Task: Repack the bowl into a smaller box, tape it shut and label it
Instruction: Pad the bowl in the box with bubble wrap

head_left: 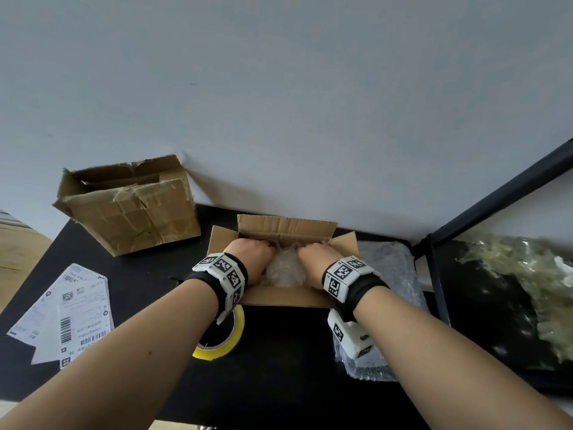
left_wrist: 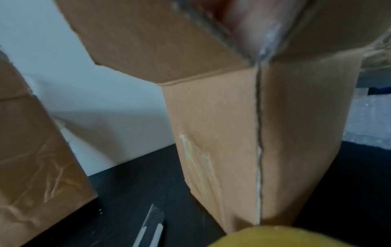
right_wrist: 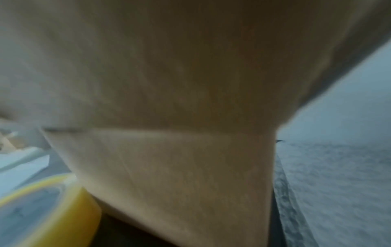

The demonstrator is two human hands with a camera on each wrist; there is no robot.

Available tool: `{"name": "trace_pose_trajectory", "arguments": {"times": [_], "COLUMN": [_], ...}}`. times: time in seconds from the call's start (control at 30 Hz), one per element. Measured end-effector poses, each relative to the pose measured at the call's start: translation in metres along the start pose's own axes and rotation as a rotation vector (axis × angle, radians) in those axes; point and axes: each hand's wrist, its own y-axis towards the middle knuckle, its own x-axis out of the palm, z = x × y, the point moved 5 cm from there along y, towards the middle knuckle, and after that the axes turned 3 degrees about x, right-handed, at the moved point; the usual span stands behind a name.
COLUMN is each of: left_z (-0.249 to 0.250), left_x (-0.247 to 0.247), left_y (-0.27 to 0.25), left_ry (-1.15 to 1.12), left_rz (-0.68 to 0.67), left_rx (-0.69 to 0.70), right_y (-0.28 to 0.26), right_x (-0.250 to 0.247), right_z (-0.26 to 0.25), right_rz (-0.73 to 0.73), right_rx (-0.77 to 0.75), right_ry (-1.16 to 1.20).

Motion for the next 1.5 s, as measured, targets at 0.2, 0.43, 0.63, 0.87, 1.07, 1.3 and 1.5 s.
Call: {"name": "trace_pose_trajectory", "arguments": {"times": [0.2, 0.43, 0.63, 0.87, 1.07, 1.3, 1.5], "left_z": [-0.007, -0.006, 0.002, 0.004, 0.001, 0.002, 0.003], "left_x": [-0.024, -0.022, -0.009, 0.002, 0.010, 0.010, 0.003], "left_y": [-0.013, -0.015, -0.005, 0.008, 0.019, 0.018, 0.014], "left_ry": [-0.106, 0.053, 0.139, 0.116, 0.074, 0.062, -0.094], "left_rz": [0.085, -0.049, -0.110, -0.136, -0.175, -0.173, -0.258], "left_rx": [0.052, 0.005, -0.030, -0.062, -0.068, -0.041, -0.050], "right_y": [-0.035, -0.039, -0.027, -0.006, 0.008, 0.008, 0.003], "right_x": [-0.039, -0.022, -0.011, -0.003, 0.002, 0.002, -0.009], "right_z": [0.011, 0.006, -0.002, -0.002, -0.002, 0.000, 0.004], "right_rz": [0.131, 0.109, 0.110, 0.030, 0.051, 0.047, -0.036], "right_rx": [0.018, -0.021, -0.105, -0.058, -0.085, -0.101, -0.078], "right_ry": [-0.077, -0.384, -0.486, -0.297, -0.263, -0.212, -0.108]}}
